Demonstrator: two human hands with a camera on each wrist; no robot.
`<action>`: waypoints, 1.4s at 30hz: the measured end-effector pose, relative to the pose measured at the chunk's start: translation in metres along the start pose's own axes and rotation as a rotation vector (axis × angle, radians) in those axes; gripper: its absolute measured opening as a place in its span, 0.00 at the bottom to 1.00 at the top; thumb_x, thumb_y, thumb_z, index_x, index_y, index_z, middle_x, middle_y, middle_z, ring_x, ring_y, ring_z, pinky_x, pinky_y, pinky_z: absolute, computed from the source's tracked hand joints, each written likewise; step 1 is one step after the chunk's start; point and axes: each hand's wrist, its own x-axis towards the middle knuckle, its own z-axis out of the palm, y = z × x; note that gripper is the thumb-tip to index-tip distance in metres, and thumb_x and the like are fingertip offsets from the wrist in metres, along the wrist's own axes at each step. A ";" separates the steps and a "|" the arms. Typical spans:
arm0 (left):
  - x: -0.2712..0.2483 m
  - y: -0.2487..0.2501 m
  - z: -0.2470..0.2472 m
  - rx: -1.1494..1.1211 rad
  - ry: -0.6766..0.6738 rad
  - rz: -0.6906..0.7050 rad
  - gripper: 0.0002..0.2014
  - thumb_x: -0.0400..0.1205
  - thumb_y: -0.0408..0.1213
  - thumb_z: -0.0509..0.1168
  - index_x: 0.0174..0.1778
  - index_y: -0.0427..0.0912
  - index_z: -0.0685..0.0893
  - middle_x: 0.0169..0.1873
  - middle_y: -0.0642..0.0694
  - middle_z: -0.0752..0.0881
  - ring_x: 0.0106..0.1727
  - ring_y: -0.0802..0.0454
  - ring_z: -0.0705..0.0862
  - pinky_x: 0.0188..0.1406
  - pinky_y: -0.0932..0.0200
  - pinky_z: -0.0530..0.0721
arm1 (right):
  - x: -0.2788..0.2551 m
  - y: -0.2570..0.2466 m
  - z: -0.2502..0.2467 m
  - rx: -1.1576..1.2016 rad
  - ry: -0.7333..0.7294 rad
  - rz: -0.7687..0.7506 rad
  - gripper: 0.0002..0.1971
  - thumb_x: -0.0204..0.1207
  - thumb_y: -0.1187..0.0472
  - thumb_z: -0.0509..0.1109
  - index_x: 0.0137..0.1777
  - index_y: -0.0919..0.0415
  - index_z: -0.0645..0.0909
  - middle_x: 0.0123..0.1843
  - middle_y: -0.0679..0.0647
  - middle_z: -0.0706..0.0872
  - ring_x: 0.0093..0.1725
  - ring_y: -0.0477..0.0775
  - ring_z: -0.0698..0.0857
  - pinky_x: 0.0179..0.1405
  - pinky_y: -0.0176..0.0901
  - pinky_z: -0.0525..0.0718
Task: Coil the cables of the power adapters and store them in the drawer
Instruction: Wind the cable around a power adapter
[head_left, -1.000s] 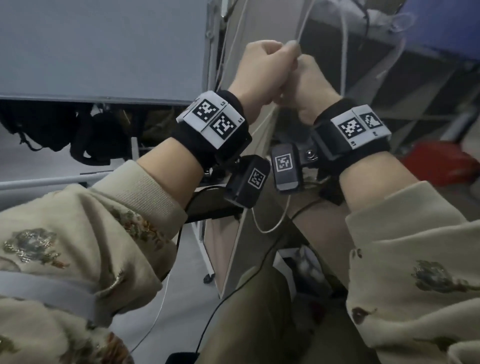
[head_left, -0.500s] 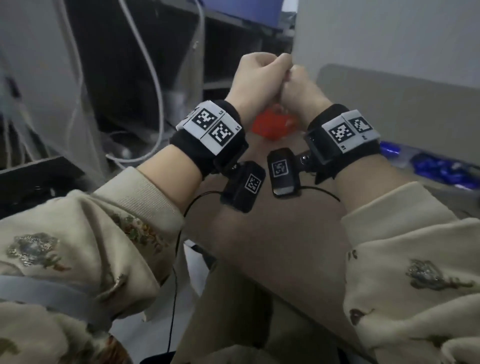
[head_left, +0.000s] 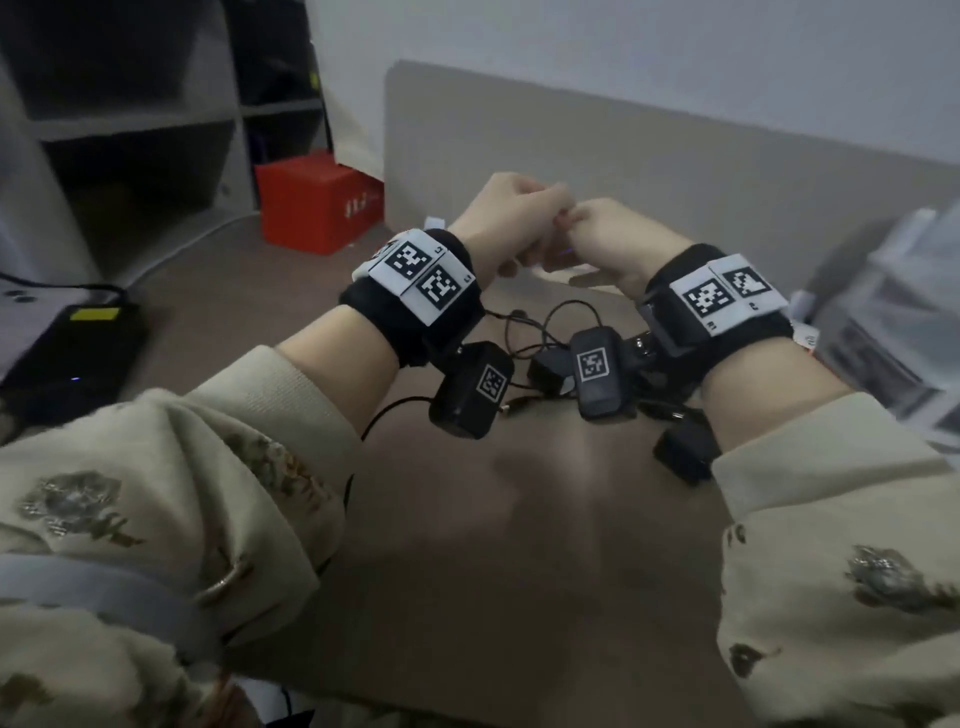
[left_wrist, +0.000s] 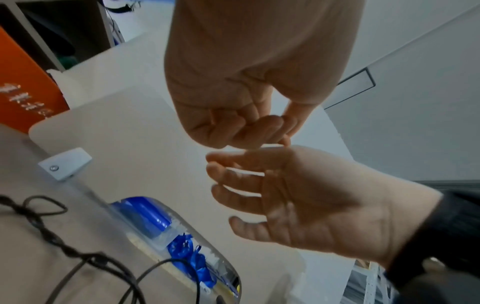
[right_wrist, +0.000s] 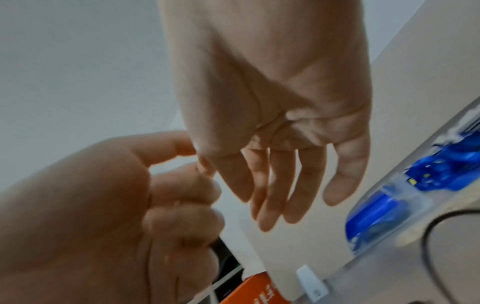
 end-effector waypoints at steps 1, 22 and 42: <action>0.007 -0.004 0.006 0.031 -0.026 -0.032 0.11 0.81 0.38 0.64 0.31 0.46 0.77 0.23 0.49 0.75 0.20 0.54 0.70 0.20 0.67 0.61 | 0.002 0.009 -0.007 -0.056 -0.037 0.025 0.12 0.85 0.57 0.57 0.47 0.51 0.83 0.51 0.48 0.89 0.58 0.50 0.84 0.58 0.51 0.78; 0.075 -0.050 0.073 0.965 -0.796 -0.291 0.39 0.76 0.51 0.75 0.82 0.46 0.69 0.76 0.47 0.76 0.73 0.45 0.77 0.61 0.53 0.80 | 0.051 0.082 -0.056 -0.301 -0.322 0.192 0.19 0.85 0.57 0.62 0.76 0.52 0.74 0.74 0.52 0.77 0.76 0.53 0.70 0.68 0.51 0.67; 0.064 -0.001 0.046 -0.340 -0.318 -0.074 0.05 0.83 0.34 0.63 0.50 0.37 0.83 0.48 0.40 0.84 0.46 0.50 0.84 0.50 0.59 0.82 | 0.015 0.085 -0.058 0.622 -0.118 0.064 0.39 0.84 0.33 0.35 0.74 0.58 0.75 0.61 0.61 0.89 0.59 0.58 0.89 0.57 0.49 0.84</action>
